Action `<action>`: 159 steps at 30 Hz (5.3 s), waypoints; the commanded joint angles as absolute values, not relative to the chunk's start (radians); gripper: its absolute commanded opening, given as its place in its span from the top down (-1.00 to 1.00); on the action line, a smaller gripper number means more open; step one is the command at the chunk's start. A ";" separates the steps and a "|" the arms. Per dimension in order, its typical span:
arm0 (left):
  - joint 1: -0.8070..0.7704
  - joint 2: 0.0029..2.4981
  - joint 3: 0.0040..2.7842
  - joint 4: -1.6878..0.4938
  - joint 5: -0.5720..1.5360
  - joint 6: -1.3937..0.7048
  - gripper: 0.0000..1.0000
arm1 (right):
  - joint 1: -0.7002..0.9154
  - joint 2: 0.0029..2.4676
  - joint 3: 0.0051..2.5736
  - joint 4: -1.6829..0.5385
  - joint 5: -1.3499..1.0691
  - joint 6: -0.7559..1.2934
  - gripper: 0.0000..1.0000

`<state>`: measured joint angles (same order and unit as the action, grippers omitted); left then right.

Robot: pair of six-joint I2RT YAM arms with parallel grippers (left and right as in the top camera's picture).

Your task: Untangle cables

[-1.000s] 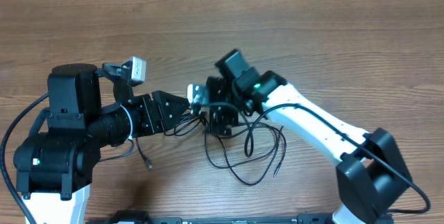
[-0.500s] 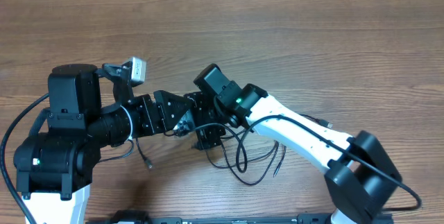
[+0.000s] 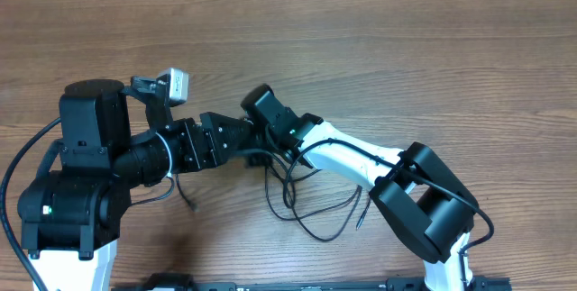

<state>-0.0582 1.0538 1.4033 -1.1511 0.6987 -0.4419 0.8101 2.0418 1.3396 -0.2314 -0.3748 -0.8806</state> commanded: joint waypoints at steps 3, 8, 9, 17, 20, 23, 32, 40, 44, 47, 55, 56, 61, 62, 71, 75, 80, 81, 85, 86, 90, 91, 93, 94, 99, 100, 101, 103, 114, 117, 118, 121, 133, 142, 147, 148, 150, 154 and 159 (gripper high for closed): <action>-0.052 1.049 1.418 -1.150 0.679 -0.419 -0.50 | 0.772 1.961 1.381 -0.105 -0.119 -0.519 0.92; -0.052 1.049 1.418 -1.149 0.669 -0.419 -0.50 | 0.711 1.839 1.383 -0.072 -0.018 -0.444 0.92; -0.052 1.049 1.418 -1.149 0.669 -0.419 -0.50 | 0.698 1.818 1.383 -0.072 -0.016 -0.422 0.92; -0.052 1.055 1.417 -1.152 0.594 -0.419 -0.59 | 0.633 1.555 1.383 -0.107 -0.028 -0.183 0.93; -0.052 1.064 1.417 -1.152 0.591 -0.418 -0.62 | 0.648 1.484 1.383 -0.163 -0.028 -0.182 0.93; -0.053 1.075 1.417 -1.153 0.567 -0.389 -0.69 | 0.662 1.427 1.383 -0.213 -0.027 -0.148 0.92; -0.053 1.159 1.416 -1.208 0.543 -0.262 -0.80 | 0.674 1.290 1.383 -0.242 -0.263 0.060 0.93; -0.053 1.251 1.416 -1.221 0.551 -0.246 -0.76 | 0.674 1.251 1.383 -0.331 -0.358 0.109 0.93; -0.053 1.259 1.416 -1.194 0.577 -0.245 -0.75 | 0.674 1.251 1.383 -0.377 -0.362 0.110 0.93; -0.063 1.259 1.416 -1.142 0.578 -0.233 -0.75 | 0.674 1.251 1.383 -0.366 -0.361 0.151 0.92; -0.175 1.259 1.416 -0.988 0.586 -0.134 -0.73 | 0.674 1.252 1.383 -0.348 -0.249 0.319 0.92; -0.186 1.259 1.416 -0.960 0.573 -0.136 -0.73 | 0.674 1.252 1.383 -0.347 -0.235 0.365 0.93; -0.198 1.259 1.416 -0.873 0.565 -0.155 -0.72 | 0.674 1.253 1.383 -0.351 -0.139 0.557 0.93; -0.198 1.259 1.416 -0.864 0.565 -0.157 -0.72 | 0.674 1.253 1.383 -0.350 -0.115 0.591 0.92; -0.198 1.259 1.416 -0.844 0.540 -0.159 -0.71 | 0.674 1.253 1.381 -0.359 -0.095 0.813 0.92; -0.198 1.259 1.416 -0.825 0.543 -0.181 -0.71 | 0.674 1.256 1.381 -0.393 -0.088 0.888 0.92; -0.198 1.259 1.416 -0.804 0.544 -0.210 -0.69 | 0.699 1.260 1.380 -0.395 -0.094 0.891 0.92; -0.199 1.260 1.416 -0.802 0.544 -0.210 -0.70 | 0.710 1.260 1.380 -0.385 -0.093 0.891 0.92; -0.219 1.263 1.416 -0.799 0.543 -0.210 -0.69 | 0.761 1.263 1.380 -0.319 -0.089 0.891 0.92; -0.222 1.263 1.416 -0.797 0.542 -0.210 -0.69 | 0.772 1.267 1.380 -0.308 -0.086 0.892 0.92; -0.223 1.263 1.416 -0.789 0.543 -0.216 -0.68 | 0.794 1.285 1.380 -0.301 -0.068 0.930 0.92; -0.223 1.263 1.416 -0.788 0.543 -0.217 -0.68 | 0.797 1.292 1.380 -0.301 -0.068 0.940 0.92; -0.223 1.263 1.416 -0.789 0.543 -0.217 -0.68 | 0.798 1.306 1.380 -0.301 -0.070 0.943 0.92; -0.223 1.263 1.416 -0.790 0.543 -0.217 -0.69 | 0.797 1.316 1.380 -0.303 -0.069 0.943 0.92; -0.223 1.263 1.416 -0.806 0.525 -0.213 -0.68 | 0.797 1.345 1.380 -0.316 -0.067 0.942 0.92; -0.223 1.263 1.416 -0.813 0.510 -0.213 -0.69 | 0.797 1.347 1.380 -0.321 -0.062 0.942 0.92; -0.223 1.263 1.416 -0.817 0.501 -0.213 -0.68 | 0.797 1.348 1.380 -0.326 -0.051 0.942 0.92; -0.223 1.263 1.416 -0.823 0.488 -0.213 -0.69 | 0.797 1.348 1.380 -0.325 -0.041 0.943 0.92; -0.223 1.263 1.416 -0.825 0.490 -0.213 -0.65 | 0.797 1.348 1.380 -0.287 -0.042 0.942 0.92; -0.223 1.263 1.416 -0.825 0.490 -0.213 -0.65 | 0.797 1.348 1.380 -0.251 -0.043 0.947 0.92; -0.223 1.263 1.416 -0.825 0.490 -0.213 -0.65 | 0.797 1.348 1.380 -0.242 -0.043 0.958 0.92; -0.223 1.263 1.416 -0.810 0.492 -0.216 -0.64 | 0.797 1.348 1.380 -0.224 -0.042 1.030 0.92; -0.209 1.263 1.415 -0.639 0.629 -0.267 -0.46 | 0.797 1.347 1.380 -0.114 -0.072 1.105 0.92; -0.208 1.263 1.352 -0.588 0.674 -0.286 0.47 | 0.796 1.343 1.380 -0.019 -0.101 1.156 0.92; -0.176 1.263 1.333 -0.545 0.739 -0.293 0.90 | 0.773 1.329 1.380 -0.023 -0.101 1.151 0.92; -0.162 1.263 1.329 -0.548 0.749 -0.293 0.91 | 0.766 1.322 1.380 -0.024 -0.097 1.151 0.92; -0.136 1.263 1.326 -0.559 0.764 -0.293 0.91 | 0.751 1.305 1.380 -0.024 -0.086 1.147 0.92; -0.074 1.263 1.321 -0.578 0.818 -0.292 0.91 | 0.707 1.251 1.380 -0.058 -0.053 1.108 0.92; -0.009 1.263 1.321 -0.578 0.881 -0.288 0.91 | 0.657 1.171 1.380 -0.157 0.020 1.064 0.92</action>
<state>-0.0460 1.2613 1.3418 -0.5659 0.8448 -0.2958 0.6956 1.2835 1.3529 -0.1535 -0.0669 1.0988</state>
